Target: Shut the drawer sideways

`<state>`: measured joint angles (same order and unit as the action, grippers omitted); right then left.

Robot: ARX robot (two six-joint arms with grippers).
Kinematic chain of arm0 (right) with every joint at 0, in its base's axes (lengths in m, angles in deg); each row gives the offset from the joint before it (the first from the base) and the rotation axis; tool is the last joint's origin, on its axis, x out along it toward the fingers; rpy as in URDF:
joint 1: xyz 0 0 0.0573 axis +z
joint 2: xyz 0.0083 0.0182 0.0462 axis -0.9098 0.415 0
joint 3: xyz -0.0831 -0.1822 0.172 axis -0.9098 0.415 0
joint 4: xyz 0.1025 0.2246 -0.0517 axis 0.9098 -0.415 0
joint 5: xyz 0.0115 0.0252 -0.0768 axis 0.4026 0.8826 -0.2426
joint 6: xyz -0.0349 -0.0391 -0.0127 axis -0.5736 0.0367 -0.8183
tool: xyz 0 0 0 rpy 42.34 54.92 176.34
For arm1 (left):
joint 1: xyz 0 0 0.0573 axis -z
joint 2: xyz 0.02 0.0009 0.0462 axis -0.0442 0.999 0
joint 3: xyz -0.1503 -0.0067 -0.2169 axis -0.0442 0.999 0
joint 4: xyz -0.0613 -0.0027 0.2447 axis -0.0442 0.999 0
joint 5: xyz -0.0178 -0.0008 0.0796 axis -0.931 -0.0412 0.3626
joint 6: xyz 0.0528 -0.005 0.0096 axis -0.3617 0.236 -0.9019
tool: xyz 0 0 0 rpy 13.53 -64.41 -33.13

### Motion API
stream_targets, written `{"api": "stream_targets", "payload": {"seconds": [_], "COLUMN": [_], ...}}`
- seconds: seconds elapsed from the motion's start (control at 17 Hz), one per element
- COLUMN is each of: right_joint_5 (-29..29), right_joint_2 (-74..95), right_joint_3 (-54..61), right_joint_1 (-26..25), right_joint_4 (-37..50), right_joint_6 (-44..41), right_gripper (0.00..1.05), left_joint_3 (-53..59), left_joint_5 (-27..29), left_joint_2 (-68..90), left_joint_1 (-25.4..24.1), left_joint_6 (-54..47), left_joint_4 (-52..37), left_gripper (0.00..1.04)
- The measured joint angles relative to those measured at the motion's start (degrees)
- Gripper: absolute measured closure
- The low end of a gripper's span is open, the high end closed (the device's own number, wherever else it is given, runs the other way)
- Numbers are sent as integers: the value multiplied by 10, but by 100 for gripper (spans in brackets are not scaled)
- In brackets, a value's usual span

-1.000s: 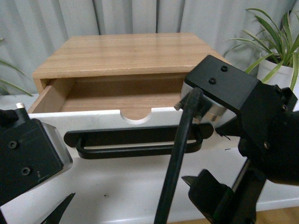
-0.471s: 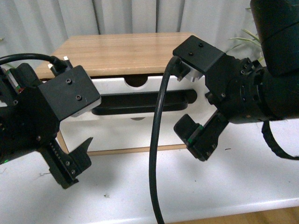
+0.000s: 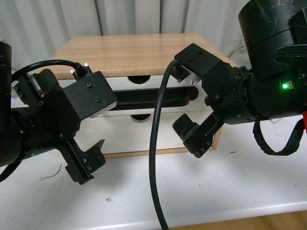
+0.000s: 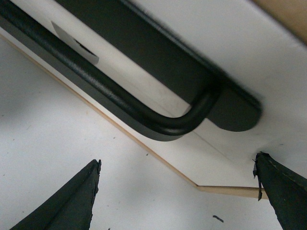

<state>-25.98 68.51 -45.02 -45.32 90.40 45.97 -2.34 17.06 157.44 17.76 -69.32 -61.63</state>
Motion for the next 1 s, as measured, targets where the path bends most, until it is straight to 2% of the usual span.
{"api": "stream_targets", "payload": {"seconds": [0.24,0.35,0.47,0.59,0.71,0.76,0.82,0.88,1.0], "right_joint_5": [-1,-10,-40,-70,-104,-108,-129,-136,-140], "right_joint_2": [-143,-250,-369,-519,-655,-716,-772,-792,-785], "right_joint_3": [106,198,289,370,428,451,473,476,475], "right_joint_1": [-16,-23,-39,-62,-80,-81,-73,-70,-71], "right_joint_4": [30,43,29,-13,-73,-93,-88,-85,-88], "right_joint_6": [15,52,101,151,199,224,248,261,272], "right_gripper": [7,7,7,7,7,7,7,7,7], "left_joint_3": [90,157,221,263,278,287,294,299,302], "left_joint_5": [0,-4,6,17,-2,-38,-74,-85,-101], "left_joint_2": [-139,-257,-423,-614,-785,-859,-904,-918,-920], "left_joint_1": [-2,2,-2,-24,-102,-165,-221,-257,-253], "left_joint_6": [53,109,186,268,358,413,460,500,525], "left_joint_4": [13,61,151,276,395,438,464,464,452], "left_gripper": [7,7,7,7,7,7,7,7,8]}}
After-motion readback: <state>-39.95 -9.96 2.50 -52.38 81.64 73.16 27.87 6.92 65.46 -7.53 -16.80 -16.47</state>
